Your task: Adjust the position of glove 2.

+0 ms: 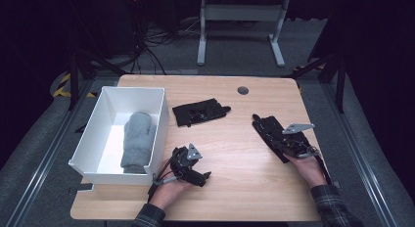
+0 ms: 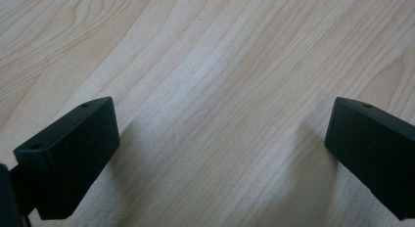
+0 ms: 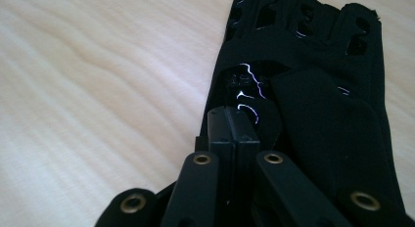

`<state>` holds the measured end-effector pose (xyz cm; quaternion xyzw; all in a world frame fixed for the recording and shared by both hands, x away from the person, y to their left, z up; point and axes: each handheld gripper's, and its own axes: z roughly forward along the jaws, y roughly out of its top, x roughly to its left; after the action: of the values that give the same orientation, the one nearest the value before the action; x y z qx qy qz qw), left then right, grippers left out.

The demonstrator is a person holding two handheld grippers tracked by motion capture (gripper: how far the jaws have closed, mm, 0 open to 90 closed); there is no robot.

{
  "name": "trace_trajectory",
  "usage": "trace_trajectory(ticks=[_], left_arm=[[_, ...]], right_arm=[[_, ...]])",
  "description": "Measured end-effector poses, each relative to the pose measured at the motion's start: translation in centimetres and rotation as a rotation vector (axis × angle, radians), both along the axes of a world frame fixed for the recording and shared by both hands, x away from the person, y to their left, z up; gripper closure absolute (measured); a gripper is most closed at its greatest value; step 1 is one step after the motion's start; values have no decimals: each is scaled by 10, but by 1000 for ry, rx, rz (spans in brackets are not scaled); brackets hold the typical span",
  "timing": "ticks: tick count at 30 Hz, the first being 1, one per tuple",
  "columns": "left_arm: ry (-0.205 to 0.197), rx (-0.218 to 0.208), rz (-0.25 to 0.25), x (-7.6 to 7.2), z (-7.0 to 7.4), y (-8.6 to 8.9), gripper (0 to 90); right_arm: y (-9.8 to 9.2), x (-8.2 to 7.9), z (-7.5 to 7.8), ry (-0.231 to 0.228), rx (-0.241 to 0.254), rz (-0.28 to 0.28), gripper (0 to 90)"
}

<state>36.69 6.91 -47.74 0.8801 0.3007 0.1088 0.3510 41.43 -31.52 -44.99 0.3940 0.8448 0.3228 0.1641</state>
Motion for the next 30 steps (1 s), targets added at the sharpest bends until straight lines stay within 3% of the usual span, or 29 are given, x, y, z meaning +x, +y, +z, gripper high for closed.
trace_trajectory(ticks=[20, 24, 25, 27, 30], left_arm=[[-1, -2, 2, 0, 0, 0, 2], [0, -2, 1, 0, 0, 0, 2], [0, -2, 1, 0, 0, 0, 2], [-3, -5, 4, -1, 0, 0, 2], [-2, -4, 1, 0, 0, 0, 2]], right_arm=[[41, -70, 2, 33, 16, 175, 900], [28, -69, 16, -13, 37, 152, 900], [28, -69, 16, -13, 37, 152, 900], [6, -61, 16, -15, 23, 110, 900], [-6, -55, 13, 3, 8, 90, 900]])
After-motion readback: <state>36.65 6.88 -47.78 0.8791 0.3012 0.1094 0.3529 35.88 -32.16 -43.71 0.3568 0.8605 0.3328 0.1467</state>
